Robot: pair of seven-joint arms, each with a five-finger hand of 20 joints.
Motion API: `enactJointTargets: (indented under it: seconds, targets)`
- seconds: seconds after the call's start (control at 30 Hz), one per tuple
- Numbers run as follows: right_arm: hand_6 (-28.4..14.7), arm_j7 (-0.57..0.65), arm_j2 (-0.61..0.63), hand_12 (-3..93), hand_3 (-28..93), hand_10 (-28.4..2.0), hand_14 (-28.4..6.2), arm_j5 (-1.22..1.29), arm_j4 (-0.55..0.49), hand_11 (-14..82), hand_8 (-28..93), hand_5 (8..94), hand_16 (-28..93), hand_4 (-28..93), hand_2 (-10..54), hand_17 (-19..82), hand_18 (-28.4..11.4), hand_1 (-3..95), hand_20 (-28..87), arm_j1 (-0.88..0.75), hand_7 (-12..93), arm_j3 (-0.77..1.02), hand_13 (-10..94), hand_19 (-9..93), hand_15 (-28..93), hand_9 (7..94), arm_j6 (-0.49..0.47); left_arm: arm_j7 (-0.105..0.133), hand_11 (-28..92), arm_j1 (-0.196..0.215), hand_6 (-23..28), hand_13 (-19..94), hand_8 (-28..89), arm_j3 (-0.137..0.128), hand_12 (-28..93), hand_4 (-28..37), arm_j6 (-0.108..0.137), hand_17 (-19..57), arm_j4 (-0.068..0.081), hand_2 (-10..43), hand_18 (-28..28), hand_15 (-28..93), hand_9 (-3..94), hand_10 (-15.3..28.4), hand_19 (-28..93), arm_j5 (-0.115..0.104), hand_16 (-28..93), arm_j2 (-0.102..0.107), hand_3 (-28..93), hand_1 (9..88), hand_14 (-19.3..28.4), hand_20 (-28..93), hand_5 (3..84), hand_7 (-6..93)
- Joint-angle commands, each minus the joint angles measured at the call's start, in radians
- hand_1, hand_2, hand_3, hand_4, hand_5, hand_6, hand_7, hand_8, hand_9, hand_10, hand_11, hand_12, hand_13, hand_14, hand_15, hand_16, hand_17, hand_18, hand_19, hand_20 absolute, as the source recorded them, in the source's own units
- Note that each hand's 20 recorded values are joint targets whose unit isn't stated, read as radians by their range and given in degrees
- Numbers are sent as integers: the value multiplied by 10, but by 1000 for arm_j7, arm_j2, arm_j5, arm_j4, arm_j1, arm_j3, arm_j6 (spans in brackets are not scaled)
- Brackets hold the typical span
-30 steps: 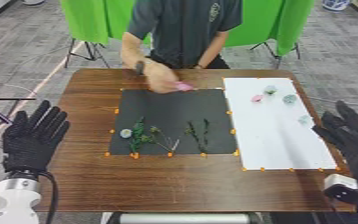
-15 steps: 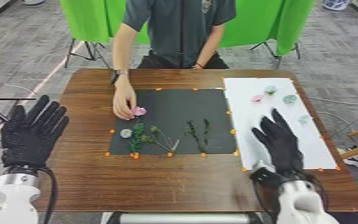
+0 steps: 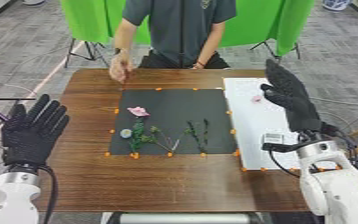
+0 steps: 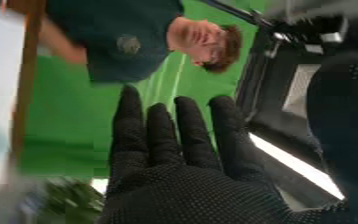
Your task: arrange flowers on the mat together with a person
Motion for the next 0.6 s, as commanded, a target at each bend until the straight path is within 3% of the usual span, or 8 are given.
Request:
enactJointTargets:
  seconds: [0.03,0.17,0.3,0.43,0.5,0.57,0.6]
  targets:
    - [-25,137,146,84,811,-97,-98,-625,75,56,-128,263,1,-272,-95,121,-143,275,56,105,149,30,186,365,144,259,80,9,146,13,60,268,-96,8,38,-283,-7,-18,-3,158,99,171,377,124,219,-7,-75,-14,690,240,104,93,443,74]
    - [-23,258,176,87,814,-99,-106,-811,94,54,-131,262,24,-281,-95,122,-148,288,52,104,152,37,191,376,138,254,13,2,147,4,60,268,-95,15,38,-283,-8,-18,2,158,99,170,376,124,219,-6,-75,-11,687,241,104,94,442,74]
    - [-28,340,187,88,809,-101,-116,-828,123,46,-123,257,35,-282,-95,124,-155,290,57,103,136,37,193,394,140,247,-43,-9,147,-16,60,268,-96,24,38,-283,-15,-18,11,158,99,170,376,124,218,-3,-75,-5,688,240,105,94,442,73]
    - [-33,386,188,92,801,-103,-122,-838,153,44,-117,257,45,-282,-95,123,-161,289,63,121,125,38,196,419,143,245,-100,13,147,1,60,267,-95,18,38,-283,-14,-18,0,158,99,170,375,125,218,-6,-75,-8,689,239,105,95,442,74]
    - [-35,416,189,95,799,-122,-125,-840,177,40,-113,258,56,-283,-95,125,-162,289,65,138,121,28,199,434,152,242,-143,2,146,0,60,267,-95,23,38,-283,-4,-18,0,158,98,169,375,125,218,-5,-75,-14,688,240,105,95,442,74]
    - [-41,430,180,96,800,-144,-128,-840,202,32,-112,257,60,-282,-95,129,-162,294,66,142,118,33,200,446,156,231,-182,2,147,6,60,267,-95,32,39,-283,8,-18,-6,158,99,169,375,125,218,-24,-74,-23,693,236,106,95,441,75]
    - [-42,449,184,96,802,-148,-130,-834,206,29,-110,256,63,-282,-95,128,-162,300,67,139,117,40,199,452,159,226,-181,1,148,-17,60,267,-95,45,39,-283,-4,-18,3,158,99,169,375,126,218,-19,-74,-21,696,235,106,95,441,75]
